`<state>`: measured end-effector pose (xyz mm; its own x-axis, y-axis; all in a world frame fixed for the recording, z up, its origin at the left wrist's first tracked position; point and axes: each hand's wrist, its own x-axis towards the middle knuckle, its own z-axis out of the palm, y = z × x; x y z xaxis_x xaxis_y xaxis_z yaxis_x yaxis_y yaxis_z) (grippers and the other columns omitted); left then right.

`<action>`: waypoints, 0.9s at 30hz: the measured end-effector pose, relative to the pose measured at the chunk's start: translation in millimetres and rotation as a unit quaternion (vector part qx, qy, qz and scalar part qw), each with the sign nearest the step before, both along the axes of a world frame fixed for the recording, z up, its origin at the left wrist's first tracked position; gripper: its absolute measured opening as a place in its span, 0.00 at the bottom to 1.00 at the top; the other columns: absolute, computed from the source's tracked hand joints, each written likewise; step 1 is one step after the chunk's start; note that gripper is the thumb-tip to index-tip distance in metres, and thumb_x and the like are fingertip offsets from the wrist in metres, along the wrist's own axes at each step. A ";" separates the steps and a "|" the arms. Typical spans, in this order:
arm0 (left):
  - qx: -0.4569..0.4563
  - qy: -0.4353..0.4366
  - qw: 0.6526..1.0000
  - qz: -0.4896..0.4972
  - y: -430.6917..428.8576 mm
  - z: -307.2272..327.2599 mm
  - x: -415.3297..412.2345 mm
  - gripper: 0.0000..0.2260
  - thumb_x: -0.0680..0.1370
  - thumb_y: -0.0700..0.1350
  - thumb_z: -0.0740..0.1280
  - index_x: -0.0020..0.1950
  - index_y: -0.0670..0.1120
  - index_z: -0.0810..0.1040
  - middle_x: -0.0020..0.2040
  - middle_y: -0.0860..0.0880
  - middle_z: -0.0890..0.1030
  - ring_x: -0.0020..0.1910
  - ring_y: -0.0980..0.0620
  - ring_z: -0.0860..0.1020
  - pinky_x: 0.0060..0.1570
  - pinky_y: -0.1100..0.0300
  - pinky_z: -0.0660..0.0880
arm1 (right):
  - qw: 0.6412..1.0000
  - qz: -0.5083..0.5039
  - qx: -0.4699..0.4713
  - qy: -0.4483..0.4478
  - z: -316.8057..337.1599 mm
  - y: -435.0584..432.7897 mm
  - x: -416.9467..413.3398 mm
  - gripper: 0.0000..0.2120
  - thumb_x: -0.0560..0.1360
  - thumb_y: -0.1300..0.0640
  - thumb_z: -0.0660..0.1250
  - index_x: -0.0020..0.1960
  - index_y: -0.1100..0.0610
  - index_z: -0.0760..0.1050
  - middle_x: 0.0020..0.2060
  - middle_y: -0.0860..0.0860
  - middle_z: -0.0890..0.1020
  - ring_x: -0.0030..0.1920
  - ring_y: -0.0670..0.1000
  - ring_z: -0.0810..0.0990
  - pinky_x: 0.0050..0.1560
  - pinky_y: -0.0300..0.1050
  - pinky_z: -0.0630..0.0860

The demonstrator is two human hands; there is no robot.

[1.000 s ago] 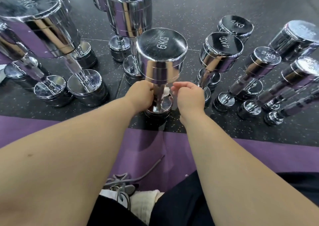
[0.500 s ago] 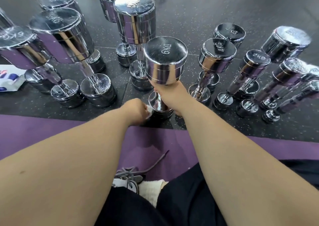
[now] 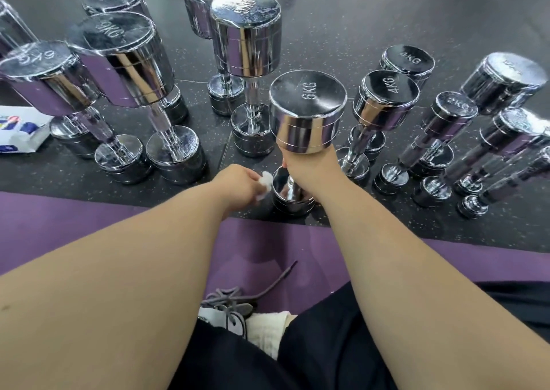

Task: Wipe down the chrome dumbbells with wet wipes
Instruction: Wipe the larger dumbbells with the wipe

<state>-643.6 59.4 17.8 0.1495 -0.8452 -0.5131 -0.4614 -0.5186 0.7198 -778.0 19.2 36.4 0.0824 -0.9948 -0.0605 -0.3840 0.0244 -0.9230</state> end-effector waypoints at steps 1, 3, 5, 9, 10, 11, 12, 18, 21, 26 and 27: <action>-0.016 0.012 1.000 0.019 -1.0 1.4 -1.3 0.11 0.76 0.45 0.69 0.34 0.43 0.79 0.32 0.45 0.76 0.36 0.48 0.71 0.40 0.54 0.70 | 1.000 0.005 0.001 0.001 1.7 -0.2 -1.4 0.12 0.76 0.56 0.67 0.42 0.66 0.77 0.35 0.59 0.79 0.33 0.48 0.71 0.34 0.38 0.71; -0.047 0.026 0.997 0.047 -6.1 6.5 -4.8 0.12 0.72 0.50 0.67 0.36 0.42 0.79 0.35 0.46 0.77 0.38 0.48 0.74 0.47 0.47 0.78 | 1.000 0.009 0.019 0.001 2.3 -1.7 -5.2 0.11 0.76 0.57 0.68 0.43 0.66 0.78 0.33 0.54 0.78 0.29 0.45 0.70 0.29 0.31 0.68; -0.051 0.025 0.998 0.027 -12.2 17.8 -13.8 0.11 0.74 0.46 0.62 0.35 0.41 0.73 0.42 0.43 0.76 0.44 0.47 0.73 0.58 0.42 0.76 | 0.999 -0.002 0.048 -0.019 1.9 -3.3 -8.9 0.10 0.76 0.59 0.68 0.42 0.67 0.79 0.32 0.52 0.77 0.28 0.44 0.71 0.29 0.33 0.73; -0.048 0.017 0.999 0.009 -12.3 20.9 -32.6 0.10 0.80 0.41 0.57 0.39 0.43 0.71 0.48 0.41 0.72 0.48 0.47 0.69 0.59 0.45 0.74 | 0.994 -0.025 0.096 -0.036 2.3 -10.3 -7.1 0.11 0.75 0.63 0.66 0.34 0.55 0.72 0.31 0.52 0.75 0.32 0.49 0.71 0.32 0.36 0.70; -0.052 0.017 0.998 0.027 -10.6 17.9 -31.8 0.10 0.78 0.45 0.57 0.41 0.43 0.72 0.46 0.43 0.74 0.47 0.47 0.69 0.55 0.47 0.73 | 0.992 -0.029 0.111 -0.048 4.8 -11.3 -2.8 0.11 0.75 0.64 0.65 0.35 0.55 0.72 0.33 0.54 0.74 0.34 0.51 0.72 0.35 0.40 0.70; -0.052 0.025 0.997 0.049 -9.0 15.4 -29.5 0.10 0.78 0.46 0.57 0.41 0.44 0.74 0.44 0.45 0.75 0.46 0.47 0.70 0.50 0.51 0.71 | 0.990 -0.031 0.120 -0.066 7.8 -13.0 2.2 0.12 0.75 0.64 0.65 0.34 0.55 0.71 0.33 0.55 0.74 0.35 0.52 0.72 0.38 0.44 0.70; -0.044 0.027 0.997 0.055 -8.4 13.8 -26.7 0.11 0.80 0.45 0.56 0.42 0.45 0.75 0.45 0.45 0.76 0.46 0.48 0.70 0.48 0.52 0.70 | 0.988 -0.031 0.125 -0.083 9.3 -14.7 7.5 0.13 0.74 0.66 0.64 0.33 0.56 0.70 0.30 0.54 0.73 0.35 0.52 0.72 0.38 0.46 0.70; 0.031 0.035 0.996 0.076 -2.4 28.9 14.0 0.14 0.81 0.40 0.57 0.35 0.45 0.70 0.31 0.47 0.74 0.32 0.48 0.72 0.37 0.61 0.70 | 0.946 -0.022 0.212 -0.246 24.3 -6.0 47.2 0.13 0.79 0.59 0.67 0.36 0.53 0.70 0.26 0.49 0.69 0.26 0.46 0.67 0.32 0.41 0.68; 0.078 0.012 0.996 0.041 10.3 38.6 31.1 0.13 0.80 0.39 0.57 0.36 0.45 0.72 0.26 0.50 0.75 0.28 0.51 0.73 0.36 0.61 0.72 | 0.893 -0.065 0.329 -0.299 20.9 -3.8 52.0 0.10 0.79 0.56 0.67 0.40 0.54 0.71 0.28 0.50 0.68 0.29 0.47 0.68 0.40 0.44 0.70; 0.045 -0.059 0.997 -0.007 0.0 34.9 29.4 0.10 0.81 0.43 0.57 0.41 0.44 0.72 0.43 0.42 0.75 0.42 0.45 0.74 0.46 0.52 0.71 | 0.832 -0.141 0.419 -0.335 3.6 -28.3 23.7 0.08 0.80 0.53 0.66 0.43 0.55 0.71 0.31 0.47 0.71 0.33 0.47 0.72 0.51 0.50 0.74; 0.036 -0.106 0.993 -0.036 -3.1 32.9 26.9 0.11 0.82 0.47 0.57 0.45 0.44 0.74 0.45 0.44 0.76 0.42 0.46 0.73 0.46 0.54 0.70 | 0.828 -0.143 0.431 -0.330 -2.0 -32.6 17.6 0.08 0.81 0.55 0.64 0.44 0.55 0.71 0.32 0.48 0.72 0.34 0.47 0.72 0.48 0.51 0.73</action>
<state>-616.7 56.2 50.7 0.2017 -0.8200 -0.5356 -0.6358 -0.5256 0.5653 -760.4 -13.4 34.4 0.1495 -0.5909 -0.7927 0.3324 0.7851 -0.5226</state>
